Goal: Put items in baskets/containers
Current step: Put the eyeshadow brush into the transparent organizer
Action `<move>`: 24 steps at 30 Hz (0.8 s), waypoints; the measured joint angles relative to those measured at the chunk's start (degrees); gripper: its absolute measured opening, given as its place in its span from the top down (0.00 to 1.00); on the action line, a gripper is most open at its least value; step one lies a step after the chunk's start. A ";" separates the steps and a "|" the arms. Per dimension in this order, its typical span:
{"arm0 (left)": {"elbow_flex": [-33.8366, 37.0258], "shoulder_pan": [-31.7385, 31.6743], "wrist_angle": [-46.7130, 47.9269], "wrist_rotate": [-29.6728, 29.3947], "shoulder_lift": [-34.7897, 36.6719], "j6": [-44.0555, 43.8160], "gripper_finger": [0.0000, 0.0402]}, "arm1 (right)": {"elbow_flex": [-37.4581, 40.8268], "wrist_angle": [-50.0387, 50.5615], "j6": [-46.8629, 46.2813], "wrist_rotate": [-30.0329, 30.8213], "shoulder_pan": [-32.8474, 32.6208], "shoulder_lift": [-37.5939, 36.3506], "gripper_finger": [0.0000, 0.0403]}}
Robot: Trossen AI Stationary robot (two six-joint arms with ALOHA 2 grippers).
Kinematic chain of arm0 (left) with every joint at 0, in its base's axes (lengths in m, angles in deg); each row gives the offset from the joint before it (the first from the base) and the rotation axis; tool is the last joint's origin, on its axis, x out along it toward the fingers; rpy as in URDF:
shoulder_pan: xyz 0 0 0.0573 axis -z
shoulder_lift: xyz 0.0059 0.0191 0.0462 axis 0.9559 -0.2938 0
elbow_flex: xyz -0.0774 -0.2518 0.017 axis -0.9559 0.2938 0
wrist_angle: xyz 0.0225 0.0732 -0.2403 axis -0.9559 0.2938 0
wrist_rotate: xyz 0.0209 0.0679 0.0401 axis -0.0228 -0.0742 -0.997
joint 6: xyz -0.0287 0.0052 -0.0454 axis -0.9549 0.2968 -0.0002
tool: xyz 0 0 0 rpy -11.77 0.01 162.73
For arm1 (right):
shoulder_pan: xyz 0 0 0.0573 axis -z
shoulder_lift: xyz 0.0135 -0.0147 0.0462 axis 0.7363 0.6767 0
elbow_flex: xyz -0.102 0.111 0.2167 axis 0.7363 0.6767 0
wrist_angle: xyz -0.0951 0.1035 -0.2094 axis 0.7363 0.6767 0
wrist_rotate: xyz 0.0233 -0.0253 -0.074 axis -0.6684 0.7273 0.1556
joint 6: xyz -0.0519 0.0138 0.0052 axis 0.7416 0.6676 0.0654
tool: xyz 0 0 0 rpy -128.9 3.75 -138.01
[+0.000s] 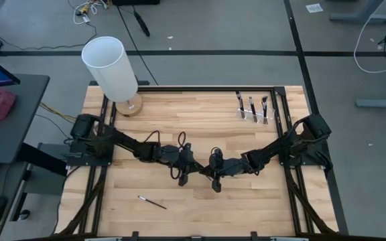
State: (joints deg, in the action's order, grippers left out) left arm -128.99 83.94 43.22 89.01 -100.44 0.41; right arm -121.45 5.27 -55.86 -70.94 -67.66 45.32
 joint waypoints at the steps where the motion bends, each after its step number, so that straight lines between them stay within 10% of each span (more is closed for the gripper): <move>1: 0.19 0.00 1.25 0.19 1.36 0.84 0.84 | 0.00 0.09 -0.19 0.71 0.00 -0.06 0.95; 13: 0.15 0.39 33.48 -15.92 17.28 4.86 0.53 | 0.10 22.04 2.72 21.33 1.86 -16.09 0.98; 24: 0.21 5.18 32.27 -25.46 12.15 1.44 0.48 | 15.36 30.52 8.60 35.39 20.33 -49.08 0.97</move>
State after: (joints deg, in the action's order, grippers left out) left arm -128.78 89.12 75.49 63.54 -88.29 1.85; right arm -106.09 35.79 -47.26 -35.54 -47.33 -3.76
